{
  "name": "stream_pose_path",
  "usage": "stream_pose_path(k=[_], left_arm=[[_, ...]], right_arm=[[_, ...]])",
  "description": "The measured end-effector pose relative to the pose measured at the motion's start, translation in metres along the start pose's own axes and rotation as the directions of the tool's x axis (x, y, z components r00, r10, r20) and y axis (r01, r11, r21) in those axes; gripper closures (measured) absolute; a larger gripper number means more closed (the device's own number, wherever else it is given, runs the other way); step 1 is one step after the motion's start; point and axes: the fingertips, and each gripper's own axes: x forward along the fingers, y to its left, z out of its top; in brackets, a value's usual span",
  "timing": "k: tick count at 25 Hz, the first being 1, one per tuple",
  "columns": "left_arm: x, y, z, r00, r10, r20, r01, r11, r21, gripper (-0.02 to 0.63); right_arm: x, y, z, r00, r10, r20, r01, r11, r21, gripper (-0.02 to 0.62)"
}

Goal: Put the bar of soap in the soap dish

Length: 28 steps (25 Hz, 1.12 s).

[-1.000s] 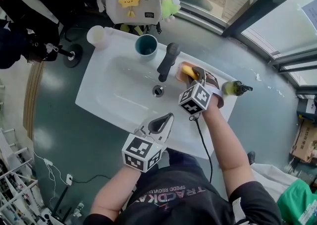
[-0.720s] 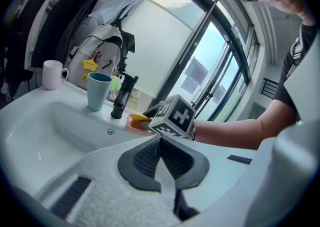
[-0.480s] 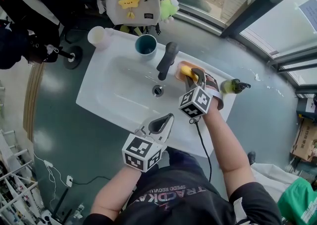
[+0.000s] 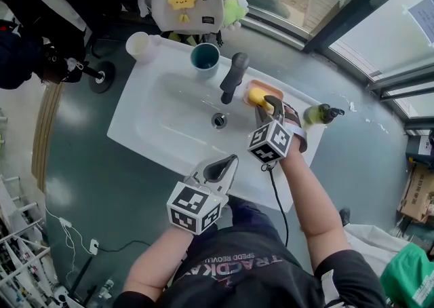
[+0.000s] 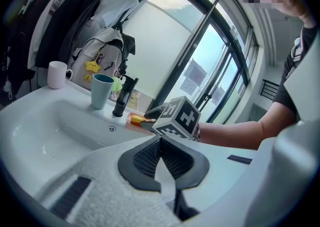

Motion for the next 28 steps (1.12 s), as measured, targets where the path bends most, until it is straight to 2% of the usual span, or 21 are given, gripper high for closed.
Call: stream_pose_path(k=[5,12,13,14,16,19,22,25,28], left_arm=[[-0.012,-0.001,-0.005,1.0,0.008,0.005,-0.008,1.0,-0.005,0.597],[-0.027,-0.005,-0.011,1.0,0.014,0.016,-0.014,1.0,-0.001,0.597],[-0.03,-0.005,-0.012,1.0,0.014,0.02,-0.014,1.0,0.0,0.597],[-0.032,-0.006,-0.012,1.0,0.014,0.023,-0.014,1.0,0.002,0.597],[-0.038,-0.007,-0.013,0.999,0.014,0.03,-0.014,1.0,0.006,0.597],[-0.048,-0.011,-0.014,0.999,0.012,0.041,-0.013,1.0,0.012,0.597],[-0.061,-0.014,-0.017,0.999,0.007,0.05,-0.008,1.0,0.021,0.597],[-0.075,-0.019,-0.019,0.998,0.002,0.059,-0.004,1.0,0.03,0.597],[-0.091,-0.026,-0.023,0.998,-0.007,0.068,0.006,1.0,0.025,0.597]], right_arm=[[-0.003,0.008,-0.002,1.0,0.003,-0.009,-0.003,1.0,-0.002,0.472],[-0.016,0.003,0.001,0.999,-0.045,0.014,0.045,0.999,0.03,0.48],[-0.02,0.001,0.004,0.998,-0.057,0.03,0.056,0.997,0.045,0.502],[-0.025,-0.001,0.007,0.996,-0.065,0.053,0.062,0.996,0.069,0.558],[-0.037,-0.002,0.014,0.992,-0.055,0.113,0.037,0.988,0.15,0.58],[-0.058,0.002,0.024,0.976,-0.011,0.219,-0.061,0.946,0.319,0.583],[-0.08,0.011,0.031,0.951,0.019,0.308,-0.169,0.867,0.469,0.583],[-0.106,0.023,0.04,0.925,0.038,0.378,-0.253,0.804,0.539,0.583],[-0.134,0.041,0.049,0.903,0.053,0.427,-0.311,0.766,0.563,0.583]])
